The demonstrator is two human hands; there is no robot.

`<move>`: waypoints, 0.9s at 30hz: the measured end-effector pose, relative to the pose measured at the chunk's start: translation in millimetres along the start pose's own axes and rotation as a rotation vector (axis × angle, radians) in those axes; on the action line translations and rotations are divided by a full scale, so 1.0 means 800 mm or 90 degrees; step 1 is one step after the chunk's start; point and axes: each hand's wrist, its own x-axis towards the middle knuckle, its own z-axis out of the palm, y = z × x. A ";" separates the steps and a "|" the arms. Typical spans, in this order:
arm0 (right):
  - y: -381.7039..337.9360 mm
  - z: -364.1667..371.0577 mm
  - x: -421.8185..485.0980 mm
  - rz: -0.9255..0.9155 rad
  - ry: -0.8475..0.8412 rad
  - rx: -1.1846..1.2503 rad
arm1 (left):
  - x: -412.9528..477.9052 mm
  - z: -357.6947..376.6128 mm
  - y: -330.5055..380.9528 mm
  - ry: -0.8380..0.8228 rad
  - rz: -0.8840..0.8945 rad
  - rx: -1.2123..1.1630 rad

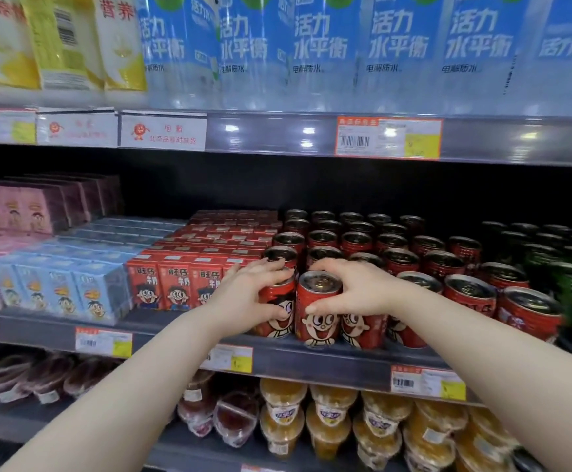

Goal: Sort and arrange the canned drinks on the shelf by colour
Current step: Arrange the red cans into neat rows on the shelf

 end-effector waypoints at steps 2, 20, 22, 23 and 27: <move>0.000 0.001 0.002 0.014 -0.001 0.016 | 0.001 -0.003 -0.003 -0.022 0.003 -0.019; 0.019 -0.027 -0.041 0.013 0.188 -0.203 | 0.021 -0.003 0.065 -0.038 0.040 0.165; 0.030 -0.023 -0.053 0.040 0.171 -0.296 | 0.029 0.006 0.070 -0.067 0.050 0.217; 0.035 -0.017 -0.055 0.042 0.170 -0.304 | 0.032 0.011 0.072 -0.071 0.054 0.249; 0.038 -0.004 -0.053 0.011 0.166 -0.186 | 0.032 0.020 0.070 -0.042 0.056 0.270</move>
